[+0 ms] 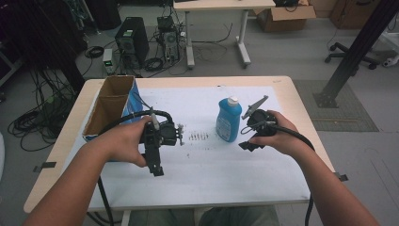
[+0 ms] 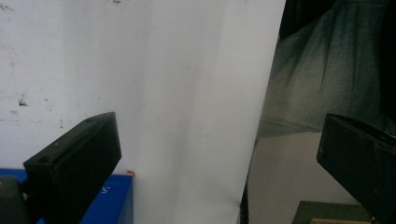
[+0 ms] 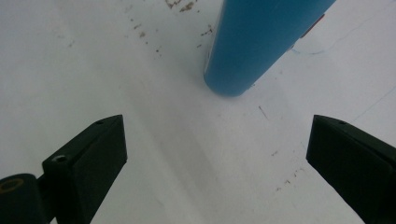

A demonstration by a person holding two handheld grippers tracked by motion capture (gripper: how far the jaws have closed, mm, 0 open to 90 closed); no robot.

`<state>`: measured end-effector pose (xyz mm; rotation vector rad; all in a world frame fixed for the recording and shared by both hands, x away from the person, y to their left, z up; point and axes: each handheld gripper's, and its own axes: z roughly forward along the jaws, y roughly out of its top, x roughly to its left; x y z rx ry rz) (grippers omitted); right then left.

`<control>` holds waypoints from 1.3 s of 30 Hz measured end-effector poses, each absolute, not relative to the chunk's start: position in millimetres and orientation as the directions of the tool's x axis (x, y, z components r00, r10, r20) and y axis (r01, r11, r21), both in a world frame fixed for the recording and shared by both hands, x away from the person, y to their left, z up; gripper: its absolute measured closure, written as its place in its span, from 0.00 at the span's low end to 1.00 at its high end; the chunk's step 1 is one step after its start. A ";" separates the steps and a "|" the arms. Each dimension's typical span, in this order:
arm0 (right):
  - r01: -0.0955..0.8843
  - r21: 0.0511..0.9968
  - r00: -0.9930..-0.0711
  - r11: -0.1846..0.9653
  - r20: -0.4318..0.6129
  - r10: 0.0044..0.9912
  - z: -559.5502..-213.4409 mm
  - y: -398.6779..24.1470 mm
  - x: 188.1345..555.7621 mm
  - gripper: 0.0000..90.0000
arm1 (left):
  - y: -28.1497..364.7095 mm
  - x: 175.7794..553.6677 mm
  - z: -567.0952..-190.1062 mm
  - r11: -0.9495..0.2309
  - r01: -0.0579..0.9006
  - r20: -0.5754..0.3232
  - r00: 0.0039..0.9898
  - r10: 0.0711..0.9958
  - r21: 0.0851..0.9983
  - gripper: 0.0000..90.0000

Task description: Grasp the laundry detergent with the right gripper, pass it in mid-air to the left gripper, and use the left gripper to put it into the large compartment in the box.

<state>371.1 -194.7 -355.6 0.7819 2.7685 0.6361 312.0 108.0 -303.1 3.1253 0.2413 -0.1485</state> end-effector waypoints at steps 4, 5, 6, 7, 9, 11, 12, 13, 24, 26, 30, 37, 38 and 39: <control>0.465 0.501 -0.828 0.730 -0.045 0.559 -359.2 -194.8 374.3 0.06 | 108.7 311.8 -303.8 -0.987 0.158 -0.095 0.983 0.158 -0.006 0.00; 0.467 0.508 -0.827 0.724 -0.038 0.560 -360.2 -194.7 374.9 0.06 | 109.0 312.1 -304.0 -0.988 0.156 -0.096 0.983 0.156 -0.007 0.00; 0.471 0.513 -0.825 0.718 -0.032 0.564 -361.3 -194.5 375.5 0.06 | 109.2 312.3 -304.4 -0.988 0.156 -0.096 0.983 0.157 -0.009 0.00; 0.472 0.517 -0.823 0.714 -0.032 0.567 -362.7 -194.3 376.2 0.06 | 109.4 312.3 -304.7 -0.988 0.157 -0.096 0.983 0.157 -0.009 0.00; 0.476 0.523 -0.819 0.707 -0.028 0.573 -365.1 -194.0 377.2 0.06 | 109.5 312.4 -304.9 -0.988 0.157 -0.097 0.983 0.157 -0.010 0.00; 0.485 0.528 -0.813 0.698 -0.022 0.582 -367.3 -193.6 378.0 0.06 | 109.4 312.2 -305.1 -0.988 0.156 -0.097 0.983 0.156 -0.009 0.00; 0.485 0.530 -0.812 0.695 -0.022 0.583 -368.3 -193.6 378.5 0.06 | 109.3 312.3 -305.2 -0.988 0.156 -0.097 0.983 0.156 -0.010 0.00; 0.487 0.531 -0.811 0.694 -0.021 0.585 -369.3 -193.6 379.0 0.05 | 109.3 312.3 -305.5 -0.988 0.155 -0.098 0.983 0.155 -0.010 0.00; 0.490 0.559 -0.797 0.669 -0.025 0.604 -376.6 -190.2 385.0 0.05 | 108.1 310.4 -306.0 -0.988 0.153 -0.096 0.983 0.154 -0.012 0.00; 0.491 0.559 -0.794 0.668 -0.029 0.607 -377.2 -189.8 385.5 0.05 | 108.0 310.1 -306.0 -0.988 0.152 -0.096 0.984 0.153 -0.014 0.00; 0.492 0.571 -0.788 0.657 -0.028 0.614 -379.9 -188.5 387.1 0.05 | 107.4 307.8 -305.5 -0.989 0.149 -0.095 0.984 0.149 -0.010 0.00; 0.498 0.590 -0.777 0.636 -0.022 0.629 -384.1 -186.0 388.1 0.05 | 107.7 306.3 -304.3 -0.989 0.147 -0.092 0.985 0.147 -0.008 0.00; 0.497 0.595 -0.775 0.631 -0.022 0.631 -384.9 -186.0 388.4 0.05 | 107.7 306.2 -304.3 -0.989 0.147 -0.092 0.985 0.147 -0.008 0.00; 0.500 0.601 -0.772 0.623 -0.017 0.635 -386.2 -186.1 388.8 0.05 | 107.6 305.6 -304.4 -0.989 0.148 -0.092 0.985 0.148 -0.009 0.00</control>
